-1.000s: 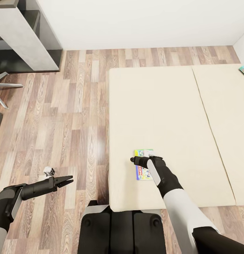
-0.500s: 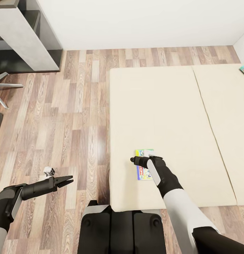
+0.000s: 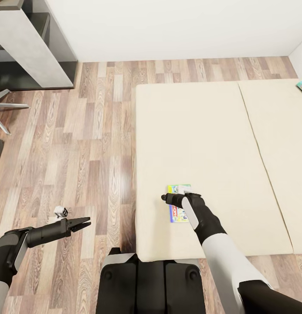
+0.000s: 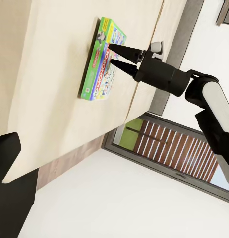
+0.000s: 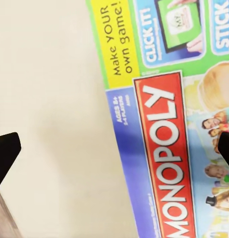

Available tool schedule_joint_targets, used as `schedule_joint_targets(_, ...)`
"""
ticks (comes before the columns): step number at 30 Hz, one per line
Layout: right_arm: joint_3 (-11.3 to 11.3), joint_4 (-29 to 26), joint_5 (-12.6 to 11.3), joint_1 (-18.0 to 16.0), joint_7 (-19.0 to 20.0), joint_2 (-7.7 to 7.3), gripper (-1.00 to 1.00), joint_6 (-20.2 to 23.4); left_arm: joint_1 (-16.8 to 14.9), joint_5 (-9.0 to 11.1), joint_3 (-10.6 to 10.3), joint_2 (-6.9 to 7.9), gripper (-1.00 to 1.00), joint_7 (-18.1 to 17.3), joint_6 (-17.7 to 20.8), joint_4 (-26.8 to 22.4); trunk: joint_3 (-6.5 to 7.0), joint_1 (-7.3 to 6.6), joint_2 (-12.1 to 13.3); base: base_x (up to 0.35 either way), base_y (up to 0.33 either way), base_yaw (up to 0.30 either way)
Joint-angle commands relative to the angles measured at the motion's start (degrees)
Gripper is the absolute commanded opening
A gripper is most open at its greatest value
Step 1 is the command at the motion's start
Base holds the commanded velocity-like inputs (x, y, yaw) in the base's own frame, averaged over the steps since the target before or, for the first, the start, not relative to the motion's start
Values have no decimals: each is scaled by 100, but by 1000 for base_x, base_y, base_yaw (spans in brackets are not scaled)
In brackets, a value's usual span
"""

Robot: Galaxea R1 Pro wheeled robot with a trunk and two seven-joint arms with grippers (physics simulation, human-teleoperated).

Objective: Put all the toys in the child's room - the three board games (two on the bed and one on the table), the two jigsaw puzzles on the table, and the tennis ball on the table - inside the toy box on the table in the child's room.

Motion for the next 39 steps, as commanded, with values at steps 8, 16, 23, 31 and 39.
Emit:
schedule_joint_targets(8, 35, -15, -51, -1, -76, 0, 100, 52, -1, -3, 0, 1, 100, -23, 61, -1, -6, 3, -9, 0, 0, 0)
schedule_joint_targets(16, 52, -36, -29, -3, -90, 0, 100, 65, -1, -3, 0, 1, 100, -23, 61, -1, -6, 3, -9, 0, 0, 0)
schedule_joint_targets(23, 64, -113, -15, -9, -147, 0, 100, 148, -1, -3, 0, 1, 100, -23, 61, -1, -6, 3, -9, 0, 0, 0)
schedule_joint_targets(31, 67, -321, -24, -10, -415, 0, 100, 343, -1, -3, 0, 1, 100, -23, 61, -1, -6, 3, -9, 0, 0, 0)
schedule_joint_targets(39, 68, -486, -30, -10, -640, 0, 100, 572, -1, -3, 0, 1, 100, -23, 61, -1, -6, 3, -9, 0, 0, 0)
